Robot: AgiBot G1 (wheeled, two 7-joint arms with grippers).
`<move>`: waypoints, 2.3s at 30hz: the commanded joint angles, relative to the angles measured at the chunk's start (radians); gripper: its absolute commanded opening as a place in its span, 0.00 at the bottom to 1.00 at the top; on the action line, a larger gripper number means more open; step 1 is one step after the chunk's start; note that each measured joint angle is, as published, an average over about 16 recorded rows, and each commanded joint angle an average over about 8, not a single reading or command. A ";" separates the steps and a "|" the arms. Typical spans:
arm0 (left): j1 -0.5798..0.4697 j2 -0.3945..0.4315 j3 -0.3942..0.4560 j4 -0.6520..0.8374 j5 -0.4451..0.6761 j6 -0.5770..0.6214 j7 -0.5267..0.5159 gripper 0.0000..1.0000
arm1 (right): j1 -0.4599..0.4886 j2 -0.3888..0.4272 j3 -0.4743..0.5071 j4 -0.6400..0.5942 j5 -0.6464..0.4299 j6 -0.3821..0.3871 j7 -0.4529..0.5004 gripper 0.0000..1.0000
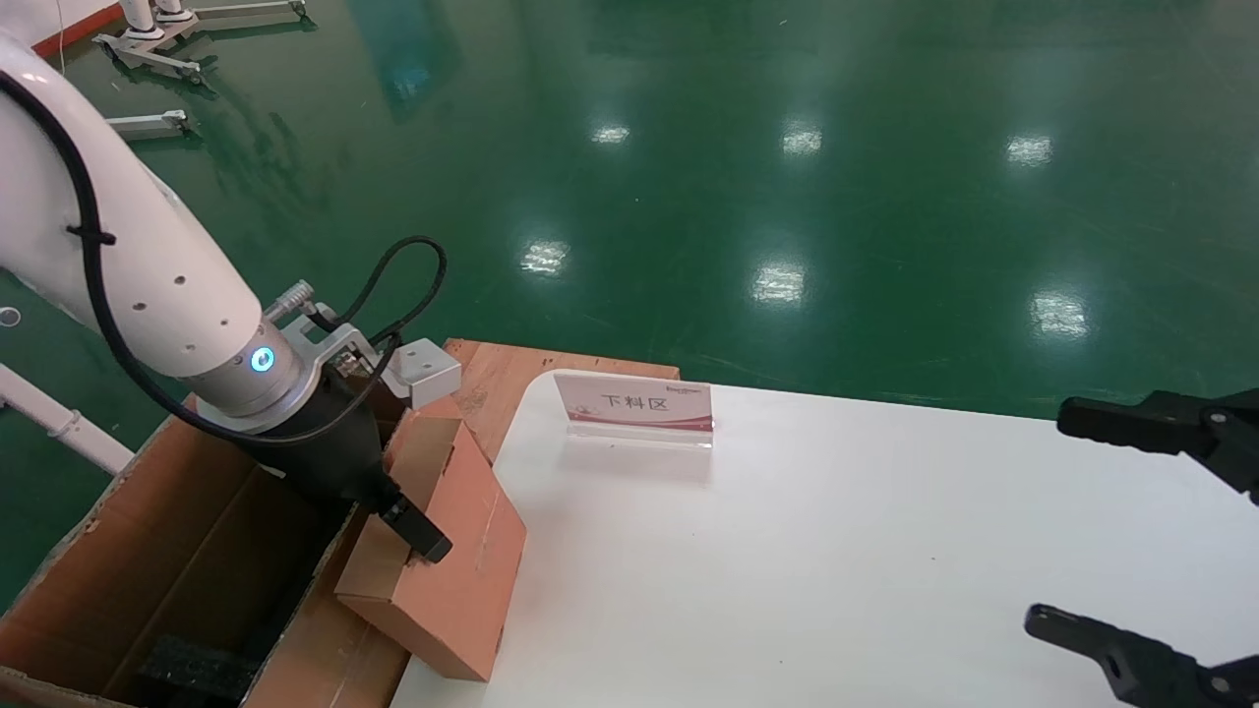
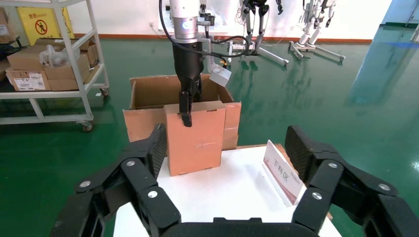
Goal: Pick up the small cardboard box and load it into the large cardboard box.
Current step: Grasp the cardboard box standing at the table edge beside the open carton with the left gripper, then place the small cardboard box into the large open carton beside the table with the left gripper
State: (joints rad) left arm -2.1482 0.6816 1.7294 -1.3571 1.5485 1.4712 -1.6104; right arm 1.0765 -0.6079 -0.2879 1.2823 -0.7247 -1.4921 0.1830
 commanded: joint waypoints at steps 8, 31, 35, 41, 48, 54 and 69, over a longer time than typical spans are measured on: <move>-0.001 0.000 -0.001 0.000 0.001 0.001 0.000 0.00 | 0.000 0.000 0.000 0.000 0.000 0.000 0.000 0.00; -0.002 0.002 -0.004 0.008 -0.008 0.000 0.006 0.00 | 0.000 0.000 0.000 0.000 0.000 0.000 0.000 0.00; -0.014 -0.007 -0.025 0.025 -0.050 -0.004 0.031 0.00 | 0.000 0.000 0.000 0.000 0.000 0.000 0.000 0.00; -0.075 -0.035 -0.078 0.043 -0.125 0.003 0.076 0.00 | 0.000 0.000 -0.001 -0.001 0.000 0.000 0.000 0.00; -0.222 -0.072 -0.153 0.079 -0.169 0.053 0.126 0.00 | 0.001 0.000 -0.001 -0.001 0.000 0.000 -0.001 0.00; -0.369 -0.089 -0.166 0.130 -0.146 0.110 0.164 0.00 | 0.001 0.000 -0.002 -0.001 0.001 0.000 -0.001 0.00; -0.717 -0.092 0.202 0.239 -0.111 0.130 0.348 0.00 | 0.001 0.001 -0.002 -0.001 0.001 0.000 -0.001 1.00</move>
State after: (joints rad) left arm -2.8462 0.5865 1.9266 -1.1193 1.4387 1.6036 -1.2736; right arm 1.0775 -0.6072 -0.2904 1.2813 -0.7234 -1.4918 0.1816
